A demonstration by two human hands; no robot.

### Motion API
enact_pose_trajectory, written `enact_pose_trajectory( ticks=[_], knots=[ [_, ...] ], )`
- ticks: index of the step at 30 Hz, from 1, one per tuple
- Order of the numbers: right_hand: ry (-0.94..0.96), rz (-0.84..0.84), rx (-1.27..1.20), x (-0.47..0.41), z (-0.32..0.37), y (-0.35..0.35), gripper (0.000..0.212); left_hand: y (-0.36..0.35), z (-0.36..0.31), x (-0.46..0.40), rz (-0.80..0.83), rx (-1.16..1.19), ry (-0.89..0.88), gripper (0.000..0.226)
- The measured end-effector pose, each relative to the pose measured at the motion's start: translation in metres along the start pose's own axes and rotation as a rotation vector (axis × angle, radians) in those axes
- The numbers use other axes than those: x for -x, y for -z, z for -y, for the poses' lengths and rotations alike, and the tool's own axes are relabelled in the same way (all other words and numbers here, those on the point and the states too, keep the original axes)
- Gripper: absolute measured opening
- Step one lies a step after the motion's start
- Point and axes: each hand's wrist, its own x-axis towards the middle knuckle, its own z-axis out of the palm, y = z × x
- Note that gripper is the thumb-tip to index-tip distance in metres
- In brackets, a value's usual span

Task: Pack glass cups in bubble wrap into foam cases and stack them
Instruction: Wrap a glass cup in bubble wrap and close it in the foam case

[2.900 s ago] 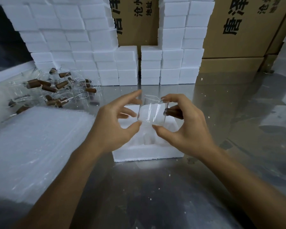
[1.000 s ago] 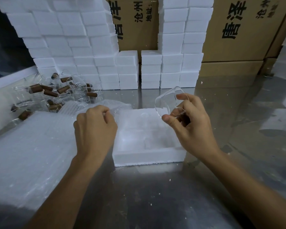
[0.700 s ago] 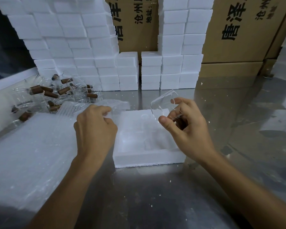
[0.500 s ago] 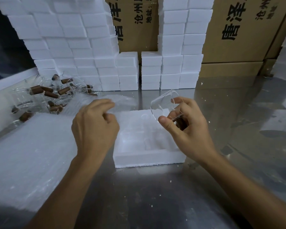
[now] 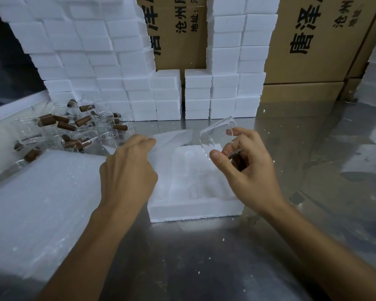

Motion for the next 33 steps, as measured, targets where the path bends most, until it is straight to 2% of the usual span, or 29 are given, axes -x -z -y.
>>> enact_pose_trajectory(
  ticks=[3, 5, 7, 9, 11, 13, 18, 25, 31, 33],
  knots=[
    [-0.153, 0.004, -0.17, -0.002, 0.007, 0.002, 0.04, 0.0, -0.004, 0.001, 0.067, 0.043, -0.002, 0.068],
    [-0.298, 0.041, -0.41, -0.005, 0.016, 0.004, 0.041, 0.0, -0.006, 0.002, 0.085, 0.076, -0.045, 0.076],
    [-0.404, 0.139, -0.749, -0.006, 0.027, 0.005, 0.026, -0.002, -0.009, 0.004, 0.118, 0.1, -0.091, 0.084],
    [-0.471, 0.303, -1.057, -0.005, 0.039, 0.005, 0.025, -0.005, -0.013, 0.007, 0.158, 0.13, -0.131, 0.092],
    [-0.514, 0.462, -1.244, 0.0, 0.048, 0.0, 0.027, -0.011, -0.016, 0.01, 0.184, 0.195, -0.154, 0.096],
    [-0.56, 0.505, -1.318, 0.005, 0.053, -0.006, 0.026, -0.016, -0.017, 0.011, 0.198, 0.288, -0.149, 0.093],
    [-0.617, 0.324, -1.127, 0.005, 0.046, -0.012, 0.027, -0.019, -0.018, 0.013, 0.235, 0.415, -0.166, 0.102],
    [-0.508, 0.239, -0.746, 0.001, 0.019, -0.016, 0.026, -0.018, -0.029, 0.02, 0.287, 0.435, -0.299, 0.107],
    [-0.477, 0.133, -0.708, -0.005, 0.013, -0.011, 0.022, -0.021, -0.043, 0.03, 0.312, 0.355, -0.39, 0.103],
    [-0.476, 0.095, -0.695, -0.005, 0.013, -0.008, 0.035, -0.024, -0.048, 0.036, 0.337, 0.378, -0.43, 0.101]
  ],
)
